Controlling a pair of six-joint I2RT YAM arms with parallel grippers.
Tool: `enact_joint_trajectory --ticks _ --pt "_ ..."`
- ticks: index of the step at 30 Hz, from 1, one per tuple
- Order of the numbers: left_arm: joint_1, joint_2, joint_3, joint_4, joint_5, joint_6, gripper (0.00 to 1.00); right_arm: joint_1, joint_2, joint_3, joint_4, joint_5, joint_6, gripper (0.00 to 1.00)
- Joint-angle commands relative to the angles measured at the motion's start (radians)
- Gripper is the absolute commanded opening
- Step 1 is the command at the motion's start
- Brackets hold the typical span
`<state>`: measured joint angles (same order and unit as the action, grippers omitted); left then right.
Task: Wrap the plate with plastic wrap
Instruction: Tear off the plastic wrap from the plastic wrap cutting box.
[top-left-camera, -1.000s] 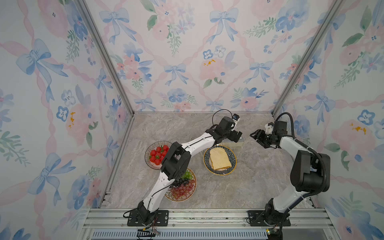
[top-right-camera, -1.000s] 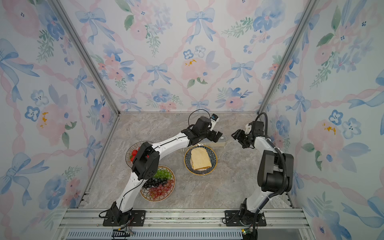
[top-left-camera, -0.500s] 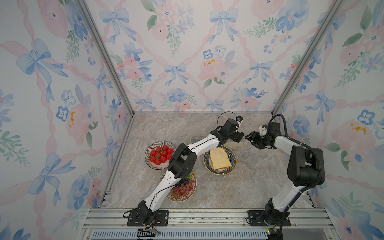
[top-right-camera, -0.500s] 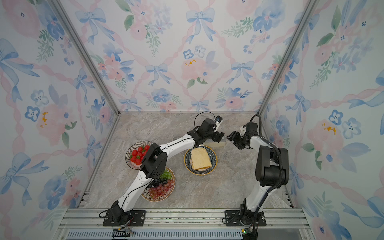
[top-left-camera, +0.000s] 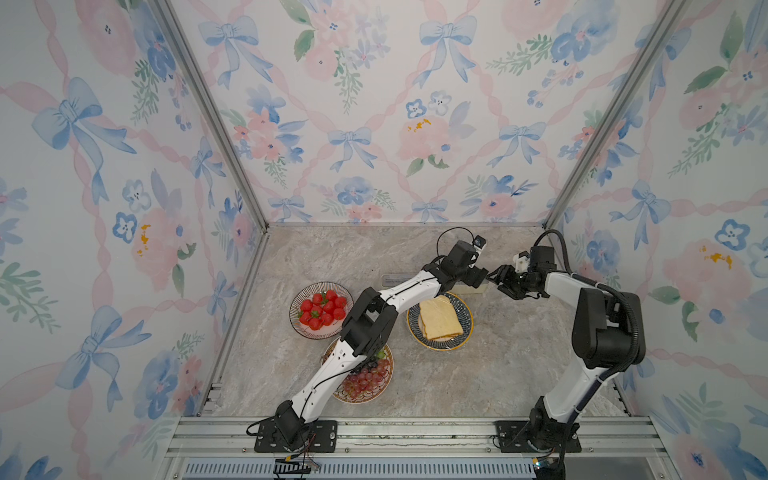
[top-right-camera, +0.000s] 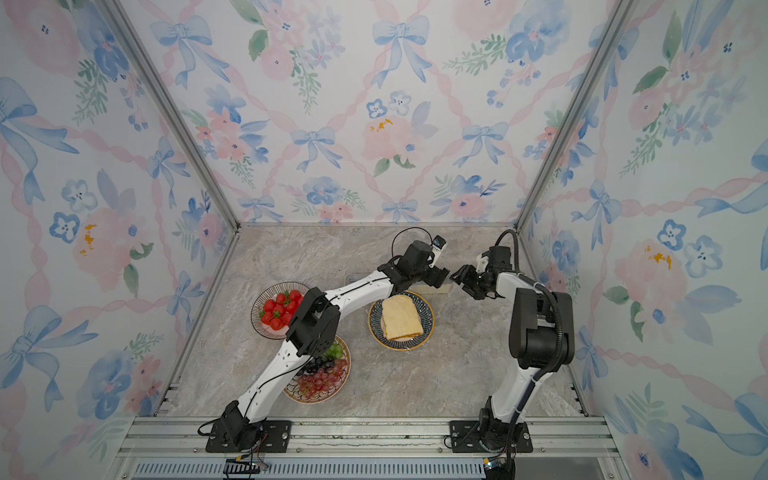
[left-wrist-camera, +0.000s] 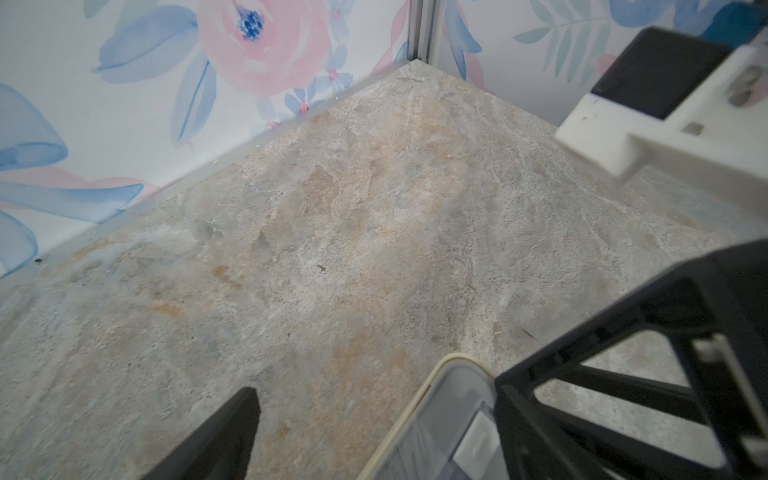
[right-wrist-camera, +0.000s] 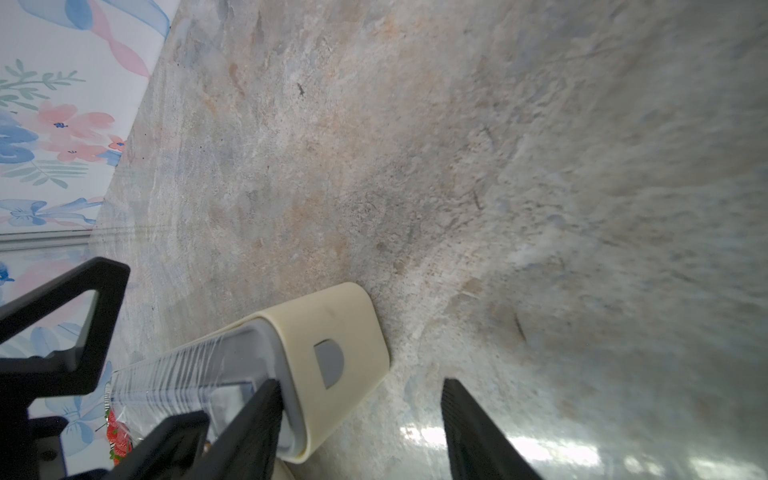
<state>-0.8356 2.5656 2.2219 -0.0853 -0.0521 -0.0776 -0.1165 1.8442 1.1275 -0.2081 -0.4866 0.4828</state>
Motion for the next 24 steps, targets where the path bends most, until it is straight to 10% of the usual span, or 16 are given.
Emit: enact_joint_trajectory --ticks 1,24 --pt "0.001 0.032 0.031 -0.021 0.011 0.014 0.93 0.012 0.041 0.005 -0.061 0.046 -0.015 0.62" --pt "0.007 0.026 0.006 -0.100 -0.027 0.088 0.92 0.015 0.060 0.051 -0.197 0.152 -0.080 0.62"
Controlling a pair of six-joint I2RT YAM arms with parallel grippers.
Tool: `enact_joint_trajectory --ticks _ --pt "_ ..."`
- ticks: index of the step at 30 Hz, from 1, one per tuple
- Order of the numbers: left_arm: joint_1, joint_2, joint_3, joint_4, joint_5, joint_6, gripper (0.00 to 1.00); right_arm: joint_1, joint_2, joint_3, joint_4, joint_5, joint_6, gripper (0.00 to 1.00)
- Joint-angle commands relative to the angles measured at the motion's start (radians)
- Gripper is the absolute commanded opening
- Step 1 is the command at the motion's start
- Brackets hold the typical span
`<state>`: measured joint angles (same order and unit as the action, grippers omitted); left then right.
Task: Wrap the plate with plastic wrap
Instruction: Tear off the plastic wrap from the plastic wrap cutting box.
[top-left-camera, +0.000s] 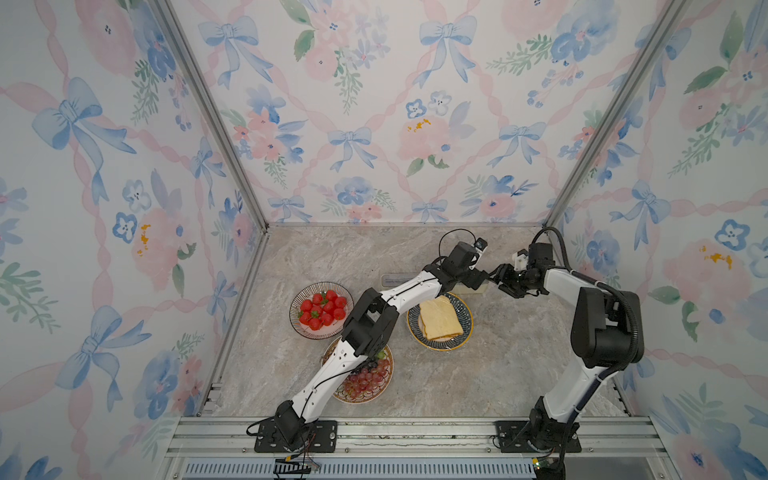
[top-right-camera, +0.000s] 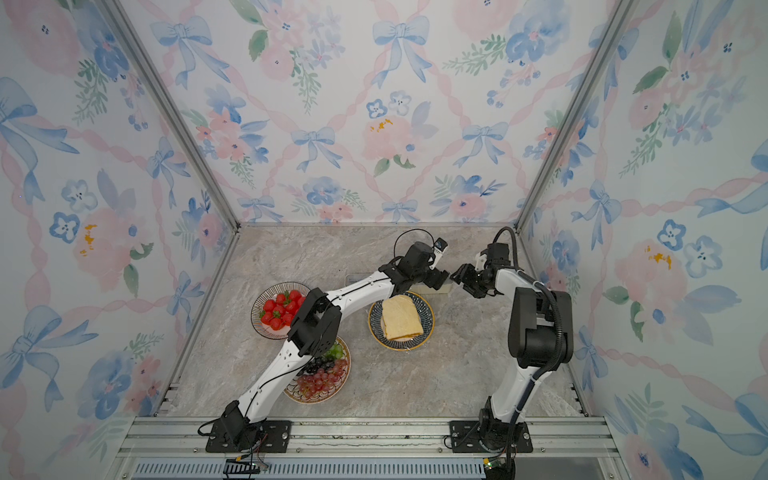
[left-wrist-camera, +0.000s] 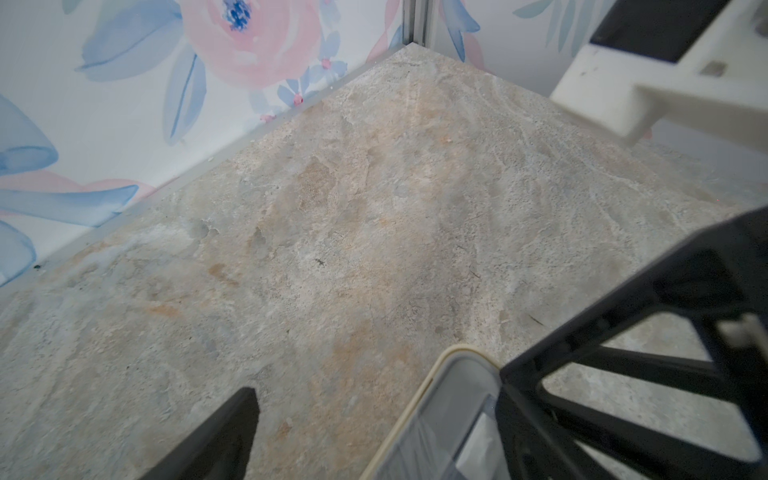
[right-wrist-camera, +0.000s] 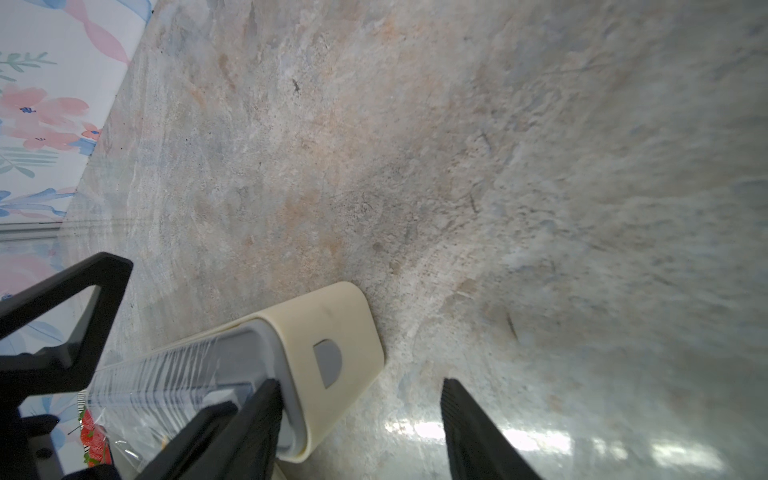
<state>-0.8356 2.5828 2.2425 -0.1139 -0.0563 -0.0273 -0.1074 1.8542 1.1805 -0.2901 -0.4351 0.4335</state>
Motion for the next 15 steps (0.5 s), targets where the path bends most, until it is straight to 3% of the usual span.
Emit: enact_joint_trajectory --ticks 1,15 --pt "0.008 0.005 -0.021 -0.072 -0.022 0.038 0.92 0.006 0.051 -0.001 -0.120 0.106 -0.032 0.62" --pt "0.041 -0.056 -0.104 -0.076 -0.029 0.042 0.92 0.005 0.057 0.007 -0.152 0.145 -0.049 0.62"
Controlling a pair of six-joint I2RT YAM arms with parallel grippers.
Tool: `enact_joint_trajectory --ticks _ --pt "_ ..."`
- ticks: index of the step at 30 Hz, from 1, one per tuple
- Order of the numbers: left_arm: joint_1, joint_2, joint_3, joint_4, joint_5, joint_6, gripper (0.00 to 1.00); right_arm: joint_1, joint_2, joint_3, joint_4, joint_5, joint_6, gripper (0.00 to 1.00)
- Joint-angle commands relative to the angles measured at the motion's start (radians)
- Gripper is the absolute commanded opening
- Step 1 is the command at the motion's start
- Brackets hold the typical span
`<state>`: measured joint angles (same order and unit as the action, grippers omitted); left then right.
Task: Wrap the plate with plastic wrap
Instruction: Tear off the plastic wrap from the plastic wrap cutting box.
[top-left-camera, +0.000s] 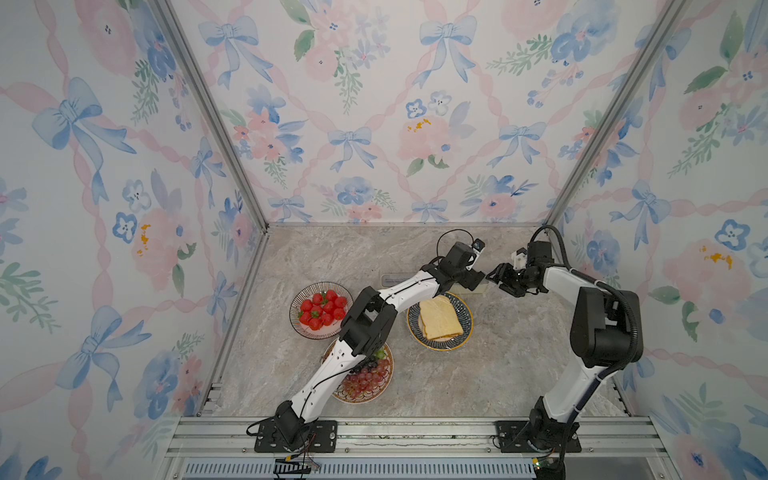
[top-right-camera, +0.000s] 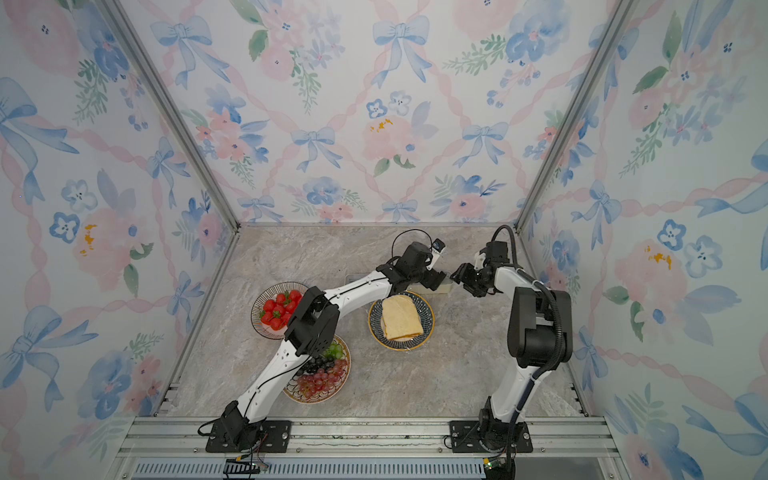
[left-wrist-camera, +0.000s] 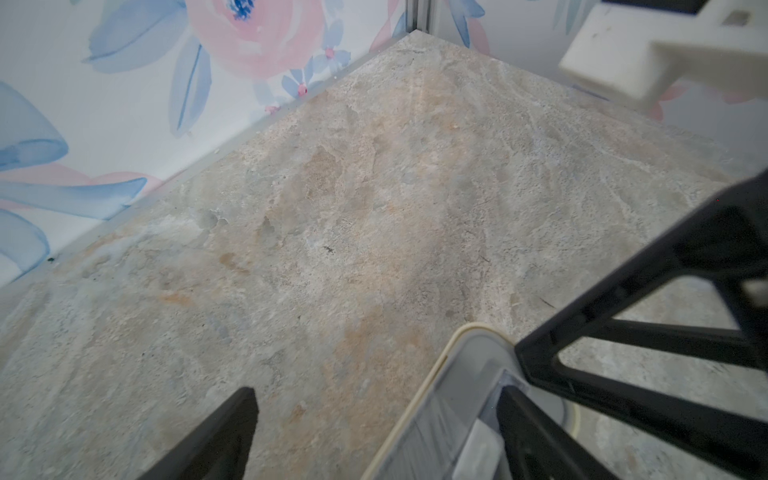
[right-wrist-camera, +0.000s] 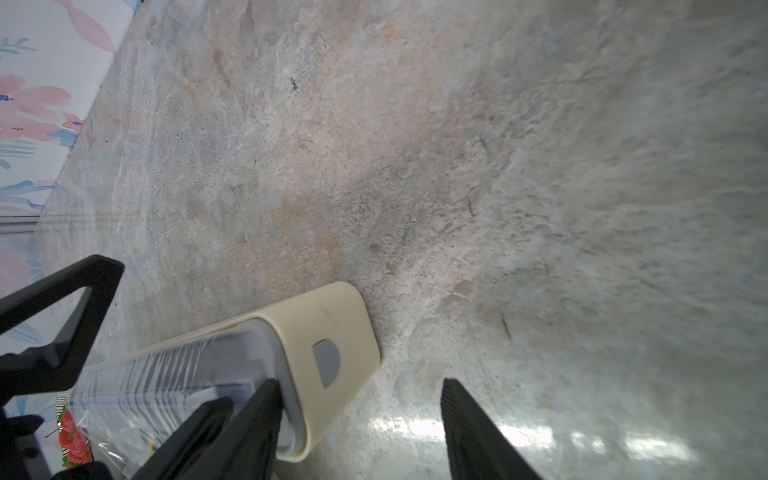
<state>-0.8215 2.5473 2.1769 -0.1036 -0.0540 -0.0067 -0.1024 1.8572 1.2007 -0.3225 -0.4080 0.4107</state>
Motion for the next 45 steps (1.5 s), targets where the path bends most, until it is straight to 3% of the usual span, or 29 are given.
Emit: enact_joint_trajectory --ticks 1,21,45 --pt "0.029 -0.025 -0.042 -0.085 -0.032 0.020 0.92 0.001 0.053 -0.011 -0.123 0.118 -0.028 0.62" --pt "0.085 -0.147 -0.195 -0.084 -0.012 -0.002 0.93 0.000 0.054 -0.001 -0.162 0.160 -0.045 0.62" --pt "0.210 -0.454 -0.674 0.014 -0.115 0.003 0.95 0.000 0.043 0.014 -0.198 0.190 -0.058 0.63"
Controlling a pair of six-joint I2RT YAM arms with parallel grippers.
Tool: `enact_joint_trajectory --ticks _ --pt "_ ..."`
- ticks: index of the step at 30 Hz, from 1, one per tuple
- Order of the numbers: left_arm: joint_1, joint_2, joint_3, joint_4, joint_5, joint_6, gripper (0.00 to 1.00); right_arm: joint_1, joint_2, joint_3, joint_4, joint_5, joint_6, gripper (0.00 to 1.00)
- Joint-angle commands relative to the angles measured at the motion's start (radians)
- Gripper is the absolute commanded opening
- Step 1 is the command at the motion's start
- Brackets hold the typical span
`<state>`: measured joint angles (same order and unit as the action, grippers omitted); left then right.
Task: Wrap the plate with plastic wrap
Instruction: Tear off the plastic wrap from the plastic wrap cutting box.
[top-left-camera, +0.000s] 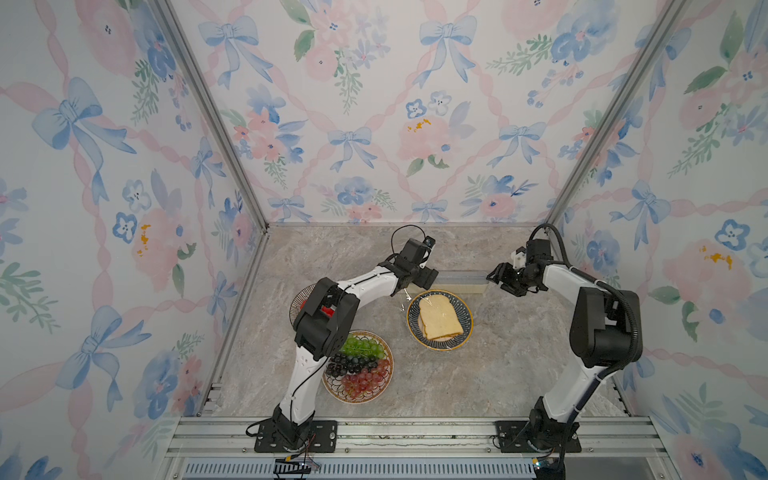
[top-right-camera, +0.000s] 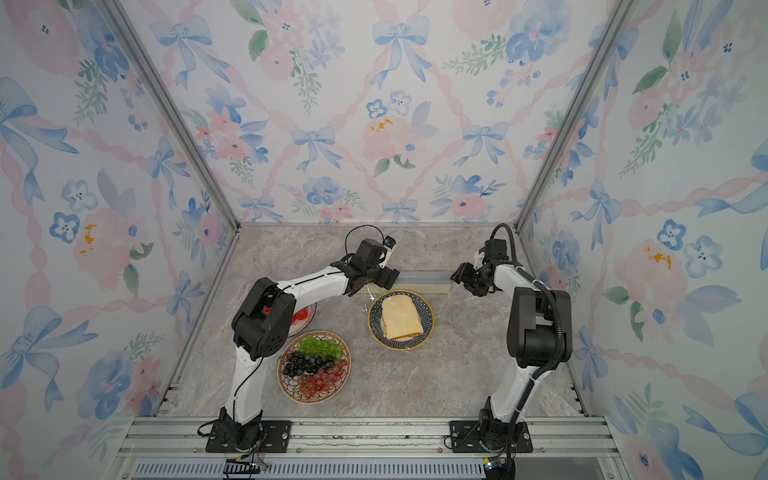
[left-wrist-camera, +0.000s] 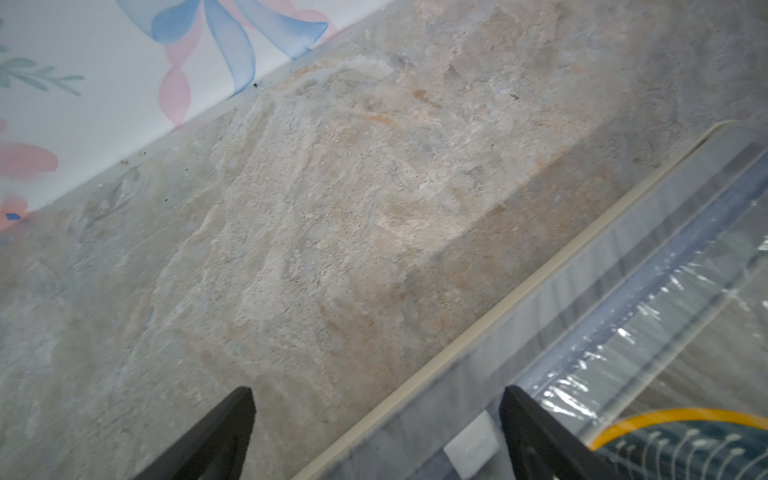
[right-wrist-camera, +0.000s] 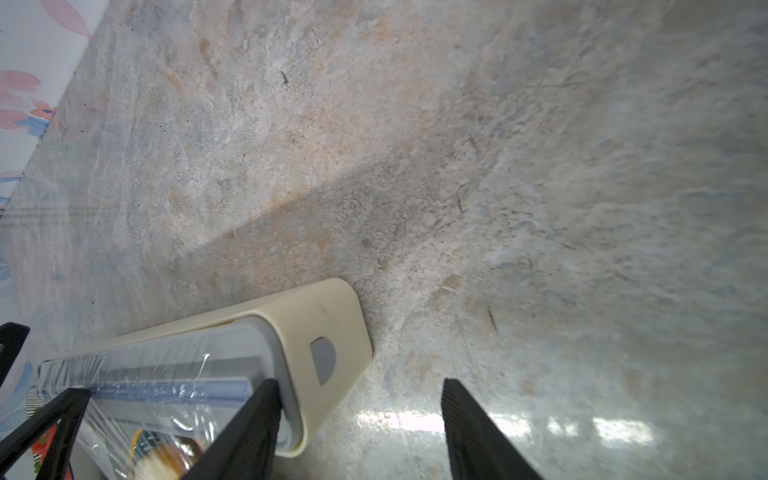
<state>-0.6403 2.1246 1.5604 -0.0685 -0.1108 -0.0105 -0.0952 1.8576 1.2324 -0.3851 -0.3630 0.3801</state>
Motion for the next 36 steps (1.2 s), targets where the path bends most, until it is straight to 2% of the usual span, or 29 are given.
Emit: enact_joint_trajectory --ticks 1,16,27,30,32,36 --pt "0.040 -0.042 -0.077 -0.014 -0.059 0.004 0.95 -0.007 0.043 -0.016 -0.137 0.147 -0.027 0.63" --pt "0.191 -0.192 -0.319 0.074 -0.073 -0.024 0.95 -0.009 0.036 -0.013 -0.155 0.168 -0.033 0.63" --pt "0.269 -0.253 -0.355 0.090 -0.027 -0.041 0.97 -0.005 0.001 0.022 -0.133 0.145 -0.035 0.64" --pt "0.282 -0.288 -0.331 0.091 0.036 -0.064 0.98 -0.007 -0.051 0.054 -0.103 0.118 -0.035 0.69" --pt "0.295 -0.321 -0.320 0.094 0.088 -0.094 0.98 -0.011 -0.102 0.062 -0.092 0.105 -0.040 0.77" --pt "0.319 -0.400 -0.350 0.099 0.194 -0.217 0.98 -0.050 -0.220 -0.004 -0.077 0.000 -0.048 0.89"
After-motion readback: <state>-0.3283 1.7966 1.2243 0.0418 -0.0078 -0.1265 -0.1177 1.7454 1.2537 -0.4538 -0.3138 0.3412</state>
